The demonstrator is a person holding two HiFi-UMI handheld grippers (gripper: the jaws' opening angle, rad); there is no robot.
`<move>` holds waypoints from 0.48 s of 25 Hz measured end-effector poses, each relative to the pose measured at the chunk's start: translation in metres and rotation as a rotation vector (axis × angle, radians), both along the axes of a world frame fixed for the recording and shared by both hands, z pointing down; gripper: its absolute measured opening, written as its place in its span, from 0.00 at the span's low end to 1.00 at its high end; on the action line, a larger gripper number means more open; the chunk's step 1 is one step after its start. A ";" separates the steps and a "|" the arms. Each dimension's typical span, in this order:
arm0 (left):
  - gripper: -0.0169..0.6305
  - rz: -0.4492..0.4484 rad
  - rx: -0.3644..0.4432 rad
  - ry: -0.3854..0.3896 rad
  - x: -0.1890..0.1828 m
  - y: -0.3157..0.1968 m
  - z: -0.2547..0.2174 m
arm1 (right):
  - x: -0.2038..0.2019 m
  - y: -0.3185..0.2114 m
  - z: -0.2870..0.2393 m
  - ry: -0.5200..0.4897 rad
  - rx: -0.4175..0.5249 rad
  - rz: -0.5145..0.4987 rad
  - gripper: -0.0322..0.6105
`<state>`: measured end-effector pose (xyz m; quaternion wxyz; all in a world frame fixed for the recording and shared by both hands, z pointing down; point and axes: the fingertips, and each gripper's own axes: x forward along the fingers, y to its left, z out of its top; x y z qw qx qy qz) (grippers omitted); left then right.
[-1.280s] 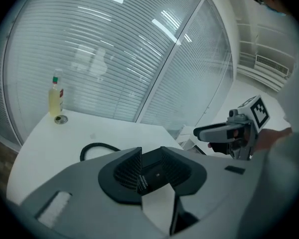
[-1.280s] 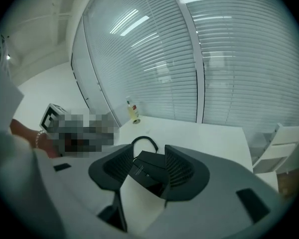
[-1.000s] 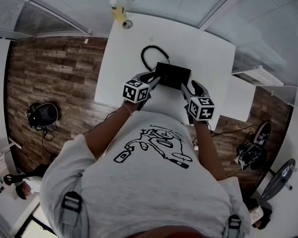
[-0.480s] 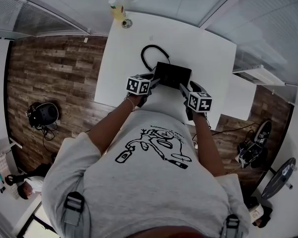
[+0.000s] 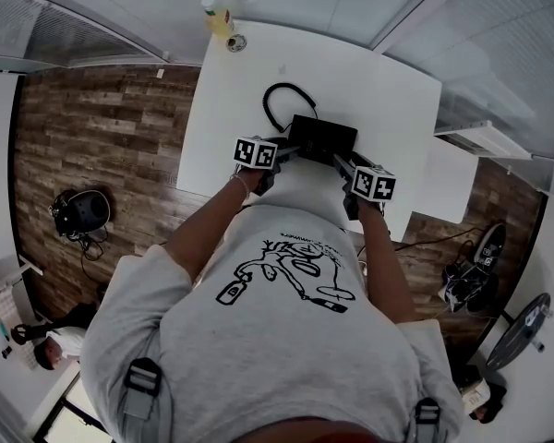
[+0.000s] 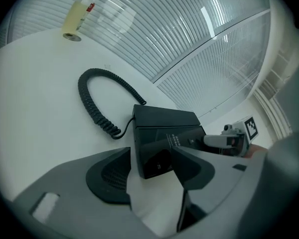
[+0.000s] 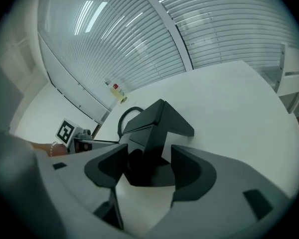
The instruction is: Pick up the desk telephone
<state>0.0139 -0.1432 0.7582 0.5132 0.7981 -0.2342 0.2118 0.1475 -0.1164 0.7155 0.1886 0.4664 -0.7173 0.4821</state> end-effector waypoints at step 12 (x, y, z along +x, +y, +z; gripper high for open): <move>0.40 -0.004 -0.008 0.001 0.006 -0.003 -0.005 | -0.005 -0.007 -0.005 0.039 0.000 -0.053 0.41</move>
